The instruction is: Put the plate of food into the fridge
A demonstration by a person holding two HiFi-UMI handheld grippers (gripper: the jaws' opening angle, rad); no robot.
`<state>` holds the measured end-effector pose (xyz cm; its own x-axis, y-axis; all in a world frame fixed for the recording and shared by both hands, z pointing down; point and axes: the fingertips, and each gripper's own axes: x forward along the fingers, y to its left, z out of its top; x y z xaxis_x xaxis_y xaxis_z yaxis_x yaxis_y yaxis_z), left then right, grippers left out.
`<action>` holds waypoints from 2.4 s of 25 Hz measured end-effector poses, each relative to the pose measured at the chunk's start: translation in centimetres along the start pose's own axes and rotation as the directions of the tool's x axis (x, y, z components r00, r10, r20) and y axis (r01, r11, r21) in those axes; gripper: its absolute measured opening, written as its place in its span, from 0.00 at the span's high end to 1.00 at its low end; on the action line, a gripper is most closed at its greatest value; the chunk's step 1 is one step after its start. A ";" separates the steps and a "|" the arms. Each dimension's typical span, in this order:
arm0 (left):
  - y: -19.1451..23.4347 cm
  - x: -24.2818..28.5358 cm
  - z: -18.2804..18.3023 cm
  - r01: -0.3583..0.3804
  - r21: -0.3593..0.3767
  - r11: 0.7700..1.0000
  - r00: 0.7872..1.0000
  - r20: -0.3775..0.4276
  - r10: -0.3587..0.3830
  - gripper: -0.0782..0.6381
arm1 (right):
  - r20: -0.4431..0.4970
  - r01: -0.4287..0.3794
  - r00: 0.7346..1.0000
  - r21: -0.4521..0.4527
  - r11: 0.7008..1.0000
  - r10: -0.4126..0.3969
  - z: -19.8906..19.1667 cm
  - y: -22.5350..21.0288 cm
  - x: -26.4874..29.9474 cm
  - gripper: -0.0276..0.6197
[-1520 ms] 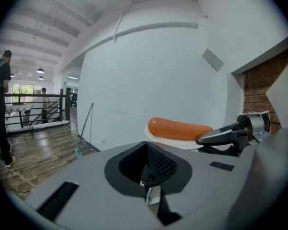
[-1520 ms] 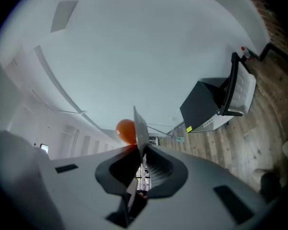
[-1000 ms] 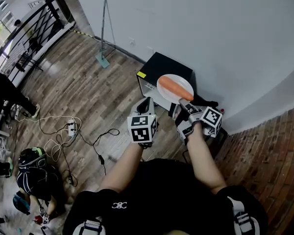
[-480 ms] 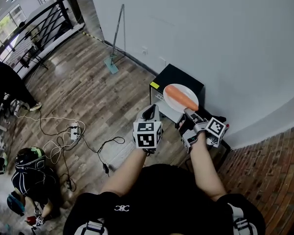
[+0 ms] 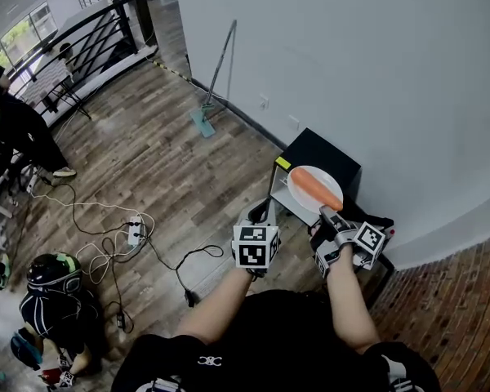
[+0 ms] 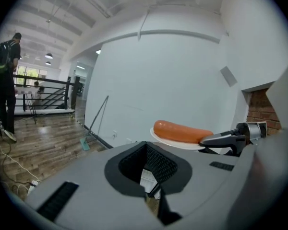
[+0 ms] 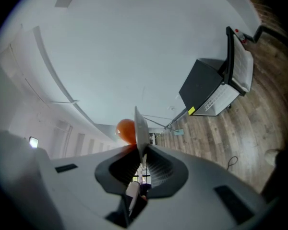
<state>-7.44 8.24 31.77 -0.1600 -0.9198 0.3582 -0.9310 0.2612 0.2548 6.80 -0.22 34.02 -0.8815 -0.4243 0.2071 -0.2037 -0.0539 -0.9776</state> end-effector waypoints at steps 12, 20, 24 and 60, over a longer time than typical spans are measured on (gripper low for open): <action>3.7 2.1 -0.5 -0.004 -0.039 0.999 0.999 -0.034 0.002 0.90 | 0.026 -0.003 1.000 0.002 1.000 0.002 0.6 0.3 3.5 0.88; 4.9 7.4 1.6 -0.039 0.013 0.999 0.997 -0.069 0.039 0.90 | 0.015 -0.008 1.000 0.009 1.000 0.008 5.9 0.3 9.2 0.88; 4.7 12.9 4.4 -0.052 0.052 0.997 0.995 -0.077 0.056 0.90 | 0.004 -0.051 0.999 0.021 0.998 0.051 10.1 1.8 13.3 0.88; 3.9 32.0 5.5 0.290 0.120 0.949 0.925 -0.287 -0.247 0.90 | 0.330 0.039 0.941 0.098 0.994 -0.069 20.6 -3.9 17.8 0.88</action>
<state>-18.05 -21.80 39.27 0.1758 -0.8315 0.5269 -0.9698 -0.0542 0.2380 0.71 -26.16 40.70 -0.6753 -0.6940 0.2495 -0.1950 -0.1582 -0.9680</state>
